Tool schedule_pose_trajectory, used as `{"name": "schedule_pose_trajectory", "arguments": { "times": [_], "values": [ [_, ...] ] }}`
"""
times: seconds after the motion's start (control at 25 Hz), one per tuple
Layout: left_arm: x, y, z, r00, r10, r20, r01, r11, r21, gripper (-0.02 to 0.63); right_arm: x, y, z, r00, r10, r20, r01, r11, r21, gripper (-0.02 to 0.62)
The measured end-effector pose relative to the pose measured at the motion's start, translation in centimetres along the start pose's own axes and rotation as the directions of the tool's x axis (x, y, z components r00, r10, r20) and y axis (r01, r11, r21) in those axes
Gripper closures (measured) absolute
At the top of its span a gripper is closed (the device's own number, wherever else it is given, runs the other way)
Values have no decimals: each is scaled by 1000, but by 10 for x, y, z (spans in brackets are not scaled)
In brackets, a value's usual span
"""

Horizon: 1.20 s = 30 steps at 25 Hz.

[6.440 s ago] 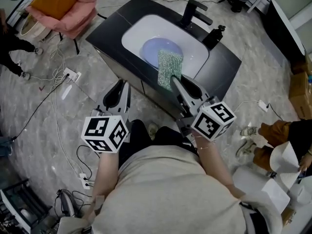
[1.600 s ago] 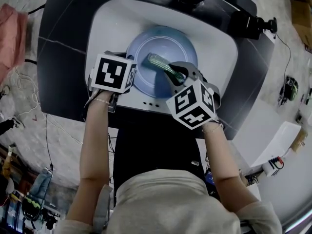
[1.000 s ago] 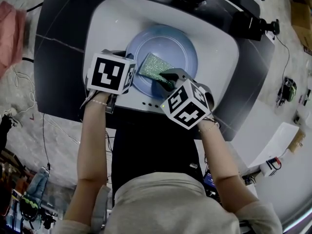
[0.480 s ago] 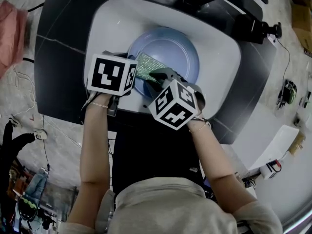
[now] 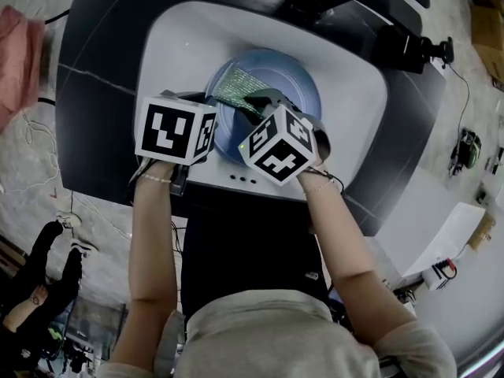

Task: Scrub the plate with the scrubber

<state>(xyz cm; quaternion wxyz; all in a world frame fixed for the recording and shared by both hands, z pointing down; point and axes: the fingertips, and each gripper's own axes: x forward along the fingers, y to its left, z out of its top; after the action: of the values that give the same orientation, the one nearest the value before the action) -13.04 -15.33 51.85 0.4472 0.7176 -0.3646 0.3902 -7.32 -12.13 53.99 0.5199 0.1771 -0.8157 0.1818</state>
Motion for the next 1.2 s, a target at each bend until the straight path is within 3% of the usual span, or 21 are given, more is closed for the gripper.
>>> {"name": "schedule_pose_trajectory", "arguments": {
  "times": [0.12, 0.28, 0.56, 1.0, 1.2],
  "values": [
    [-2, 2, 2, 1000, 11, 15, -11, 1000, 1, 561, 4, -11, -6, 999, -18, -29, 16, 999, -47, 509],
    [-5, -7, 14, 996, -49, 68, 50, 999, -18, 578, 4, -22, -17, 997, -35, -71, 29, 996, -85, 509],
    [3, 6, 4, 998, 66, 15, -67, 995, 73, 578, -8, -42, -41, 988, -91, -127, 89, 996, -21, 509],
    [12, 0, 14, 999, 25, 30, -27, 997, 66, 575, -24, -44, -68, 977, -95, -190, 104, 994, 40, 508],
    [16, -3, 17, 999, 25, 32, -28, 997, 78, 575, -29, -37, -76, 972, -104, -211, 109, 994, 11, 508]
  ]
}}
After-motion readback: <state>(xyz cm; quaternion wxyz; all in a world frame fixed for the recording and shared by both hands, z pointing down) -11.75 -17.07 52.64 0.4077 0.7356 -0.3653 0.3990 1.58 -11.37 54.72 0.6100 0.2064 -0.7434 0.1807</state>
